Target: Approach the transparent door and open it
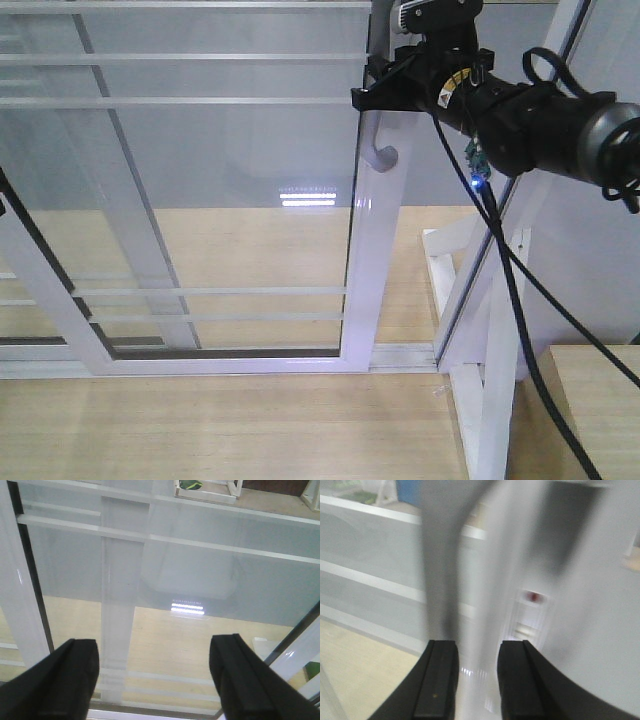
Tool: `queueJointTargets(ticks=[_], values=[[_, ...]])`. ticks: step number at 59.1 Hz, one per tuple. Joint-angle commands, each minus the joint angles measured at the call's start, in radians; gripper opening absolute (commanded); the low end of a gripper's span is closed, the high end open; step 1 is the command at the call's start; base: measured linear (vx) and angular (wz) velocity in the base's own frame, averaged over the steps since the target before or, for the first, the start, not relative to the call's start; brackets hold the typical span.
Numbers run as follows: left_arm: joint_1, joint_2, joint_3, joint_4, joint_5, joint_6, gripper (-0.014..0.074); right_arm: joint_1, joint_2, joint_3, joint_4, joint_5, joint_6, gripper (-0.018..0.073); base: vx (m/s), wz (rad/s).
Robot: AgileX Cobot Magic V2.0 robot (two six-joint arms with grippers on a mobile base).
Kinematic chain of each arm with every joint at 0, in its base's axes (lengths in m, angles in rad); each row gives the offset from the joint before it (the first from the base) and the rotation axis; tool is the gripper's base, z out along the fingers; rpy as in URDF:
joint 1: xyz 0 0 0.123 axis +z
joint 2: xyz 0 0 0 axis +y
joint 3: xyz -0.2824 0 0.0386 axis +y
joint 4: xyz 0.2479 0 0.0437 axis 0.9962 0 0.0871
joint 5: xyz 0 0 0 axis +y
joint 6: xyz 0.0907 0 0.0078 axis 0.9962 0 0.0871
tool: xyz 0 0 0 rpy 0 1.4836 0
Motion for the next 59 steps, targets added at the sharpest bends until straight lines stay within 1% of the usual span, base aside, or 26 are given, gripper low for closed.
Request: queueJointTargets(ticks=[1, 4, 9, 13, 18, 21, 30, 32, 35, 36, 42, 46, 49, 59], values=[[-0.003, -0.008, -0.028, -0.010, -0.072, -0.001, 0.0578, -0.014, -0.134, -0.029, 0.011, 0.082, -0.002, 0.0283, 0.00, 0.00], [-0.003, -0.008, -0.028, -0.010, -0.072, -0.001, 0.0578, -0.014, -0.179, -0.002, 0.010, 0.115, -0.002, 0.0283, 0.00, 0.00], [-0.003, -0.008, -0.028, -0.010, -0.072, -0.001, 0.0578, -0.014, -0.260, 0.069, 0.011, 0.100, 0.004, 0.0283, 0.00, 0.00], [-0.003, -0.008, -0.028, -0.010, -0.074, -0.001, 0.0578, -0.014, -0.341, 0.144, 0.009, 0.103, 0.009, 0.0283, 0.00, 0.00], [-0.004, -0.008, -0.028, -0.010, -0.071, 0.004, 0.0578, -0.014, -0.444, 0.278, 0.008, 0.105, 0.008, 0.0283, 0.00, 0.00], [-0.004, -0.008, -0.028, -0.010, -0.069, 0.027, 0.0578, -0.014, -0.508, 0.353, 0.008, 0.105, 0.008, 0.0283, 0.00, 0.00], [-0.010, -0.007, -0.028, -0.010, -0.055, 0.166, 0.0578, -0.014, -0.691, 0.539, 0.004, 0.105, 0.004, 0.0283, 0.00, 0.00], [-0.022, -0.007, -0.028, -0.011, -0.055, 0.193, 0.0578, -0.014, -0.731, 0.568, 0.004, 0.105, 0.004, 0.0283, 0.00, 0.00], [-0.061, -0.007, -0.028, -0.019, -0.055, 0.231, 0.0578, -0.014, -0.772, 0.604, 0.004, 0.108, 0.004, 0.0283, 0.00, 0.00], [-0.066, -0.007, -0.028, -0.021, -0.055, 0.234, 0.0578, -0.014, -0.788, 0.615, 0.004, 0.109, 0.004, 0.0283, 0.00, 0.00], [-0.150, 0.002, -0.028, -0.077, -0.083, 0.257, 0.0578, -0.014, -0.845, 0.642, 0.009, 0.146, 0.010, 0.0283, 0.00, 0.00], [-0.201, 0.035, -0.028, -0.122, -0.163, 0.256, 0.0578, -0.014, -0.868, 0.642, 0.010, 0.171, 0.010, 0.0283, 0.00, 0.00], [-0.232, 0.068, -0.028, -0.141, -0.231, 0.256, 0.0578, -0.014, -0.878, 0.642, 0.010, 0.176, 0.010, 0.0283, 0.00, 0.00], [-0.343, 0.238, -0.028, -0.137, -0.492, 0.256, 0.0578, -0.014, -0.880, 0.642, 0.009, 0.183, 0.010, 0.0283, 0.00, 0.00]])
